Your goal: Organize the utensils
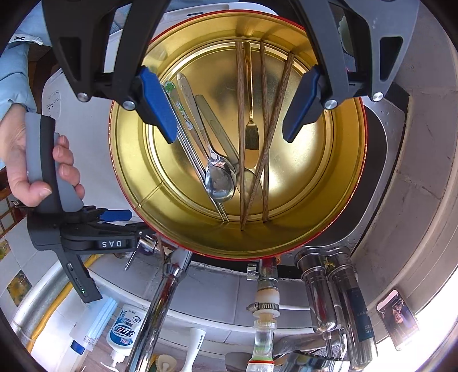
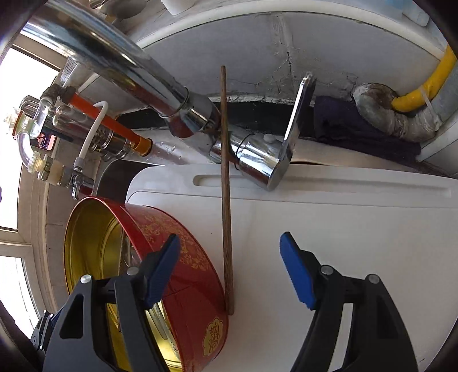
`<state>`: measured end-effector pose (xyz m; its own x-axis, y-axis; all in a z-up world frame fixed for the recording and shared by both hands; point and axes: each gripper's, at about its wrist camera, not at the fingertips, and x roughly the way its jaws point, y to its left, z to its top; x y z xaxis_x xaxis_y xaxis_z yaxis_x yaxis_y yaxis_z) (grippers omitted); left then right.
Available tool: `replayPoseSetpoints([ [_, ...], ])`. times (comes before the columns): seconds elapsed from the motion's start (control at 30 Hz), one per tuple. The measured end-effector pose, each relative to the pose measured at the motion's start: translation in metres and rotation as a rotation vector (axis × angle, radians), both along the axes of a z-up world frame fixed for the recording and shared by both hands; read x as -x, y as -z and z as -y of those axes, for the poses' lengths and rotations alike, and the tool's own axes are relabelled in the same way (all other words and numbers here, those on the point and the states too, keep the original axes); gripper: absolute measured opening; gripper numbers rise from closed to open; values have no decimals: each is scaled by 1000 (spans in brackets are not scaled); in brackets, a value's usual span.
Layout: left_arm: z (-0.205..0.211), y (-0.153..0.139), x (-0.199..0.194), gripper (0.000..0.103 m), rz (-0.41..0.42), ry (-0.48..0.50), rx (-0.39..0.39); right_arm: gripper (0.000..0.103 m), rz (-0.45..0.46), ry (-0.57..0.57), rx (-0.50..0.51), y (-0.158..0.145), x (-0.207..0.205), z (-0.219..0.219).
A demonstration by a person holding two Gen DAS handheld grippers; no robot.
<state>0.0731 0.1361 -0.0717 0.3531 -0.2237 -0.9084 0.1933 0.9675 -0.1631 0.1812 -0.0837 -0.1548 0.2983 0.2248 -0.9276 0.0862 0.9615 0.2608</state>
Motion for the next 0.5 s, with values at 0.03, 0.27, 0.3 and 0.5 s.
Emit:
replayPoseSetpoints([
  [0.03, 0, 2, 0, 75, -6, -2, 6, 74, -4, 1, 0, 3, -4, -1],
  [0.27, -5, 10, -4, 75, -26, -7, 7, 59, -47, 24, -24, 20, -21, 0],
  [0.3, -5, 10, -4, 75, -25, -8, 6, 59, -46, 23, -21, 20, -21, 0],
  [0.5, 6, 9, -7, 75, -20, 27, 21, 59, -32, 19, -17, 15, -24, 2],
])
